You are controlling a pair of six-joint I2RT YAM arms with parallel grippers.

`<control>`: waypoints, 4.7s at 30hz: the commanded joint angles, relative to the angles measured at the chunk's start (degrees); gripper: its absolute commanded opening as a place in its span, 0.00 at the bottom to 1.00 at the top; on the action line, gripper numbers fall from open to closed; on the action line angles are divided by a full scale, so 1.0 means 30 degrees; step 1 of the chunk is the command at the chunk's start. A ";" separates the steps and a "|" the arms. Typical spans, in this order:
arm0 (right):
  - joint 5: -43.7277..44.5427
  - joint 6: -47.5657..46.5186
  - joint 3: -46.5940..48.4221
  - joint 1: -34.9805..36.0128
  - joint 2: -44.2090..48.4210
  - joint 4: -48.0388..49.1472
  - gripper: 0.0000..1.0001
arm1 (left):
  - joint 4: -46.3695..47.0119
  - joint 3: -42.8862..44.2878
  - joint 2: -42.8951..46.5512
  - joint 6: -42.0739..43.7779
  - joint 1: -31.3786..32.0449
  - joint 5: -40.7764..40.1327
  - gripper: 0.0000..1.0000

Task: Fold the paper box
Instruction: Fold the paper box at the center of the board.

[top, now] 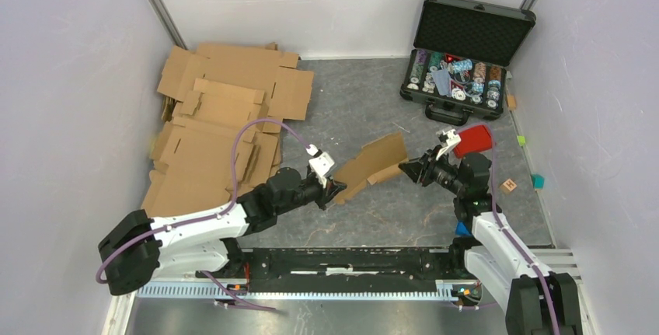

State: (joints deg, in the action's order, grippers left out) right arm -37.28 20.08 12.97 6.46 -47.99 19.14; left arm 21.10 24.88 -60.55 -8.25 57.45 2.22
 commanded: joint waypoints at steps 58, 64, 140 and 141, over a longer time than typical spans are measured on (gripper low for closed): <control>-0.1284 0.4953 0.2617 0.0096 -0.2660 -0.3080 0.10 | 0.4555 -0.1029 -0.1928 0.4664 0.3435 -0.6498 0.02; -0.2385 0.6701 0.2189 0.0094 -0.2491 -0.1409 0.09 | 0.4693 -0.0698 -0.3049 0.5684 0.4207 -0.7727 0.02; -0.0135 0.0837 -0.0261 0.0086 -0.2845 0.1774 0.82 | -0.0106 0.0425 -0.1003 0.1185 -0.0855 0.2253 0.02; -0.0397 0.1139 -0.0199 0.0072 -0.3021 0.1995 0.80 | 0.0016 0.0367 -0.0952 0.1196 -0.0840 0.2332 0.02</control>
State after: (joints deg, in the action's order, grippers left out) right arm -33.98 20.56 11.03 6.66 -55.02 18.26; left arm 18.94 24.49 -65.04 -6.09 55.09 5.32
